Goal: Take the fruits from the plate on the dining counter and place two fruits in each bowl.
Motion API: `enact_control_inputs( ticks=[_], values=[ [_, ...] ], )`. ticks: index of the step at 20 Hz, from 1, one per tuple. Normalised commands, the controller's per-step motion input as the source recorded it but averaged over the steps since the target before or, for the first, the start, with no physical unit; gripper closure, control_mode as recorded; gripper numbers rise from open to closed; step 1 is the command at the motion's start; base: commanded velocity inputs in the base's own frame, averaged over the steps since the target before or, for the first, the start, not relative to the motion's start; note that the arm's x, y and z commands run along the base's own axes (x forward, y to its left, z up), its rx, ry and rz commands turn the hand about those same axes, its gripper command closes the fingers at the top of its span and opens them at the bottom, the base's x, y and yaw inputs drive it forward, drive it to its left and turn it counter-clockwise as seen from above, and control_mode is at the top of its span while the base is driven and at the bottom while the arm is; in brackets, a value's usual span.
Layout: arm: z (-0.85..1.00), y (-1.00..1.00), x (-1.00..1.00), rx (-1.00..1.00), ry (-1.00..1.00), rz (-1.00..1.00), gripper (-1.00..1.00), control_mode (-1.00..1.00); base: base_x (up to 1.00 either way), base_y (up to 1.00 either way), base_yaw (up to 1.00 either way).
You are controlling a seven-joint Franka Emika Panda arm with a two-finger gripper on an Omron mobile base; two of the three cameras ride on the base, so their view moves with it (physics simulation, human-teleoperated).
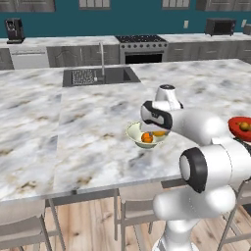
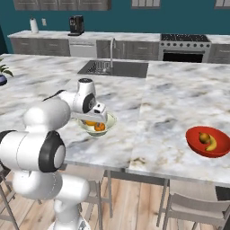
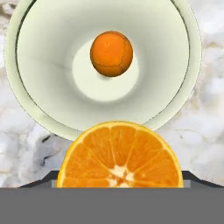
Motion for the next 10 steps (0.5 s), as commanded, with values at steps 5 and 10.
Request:
enact_control_inputs(
  ticks=[5, 10],
  values=[
    [-0.03, 0.01, 0.38, 0.0, 0.06, 0.0, 1.0, -1.0, 0.0, 0.0, 0.0],
    [-0.16, 0.02, 0.5, 0.0, 0.06, 0.0, 1.0, -1.0, 0.0, 0.0, 0.0]
  ],
)
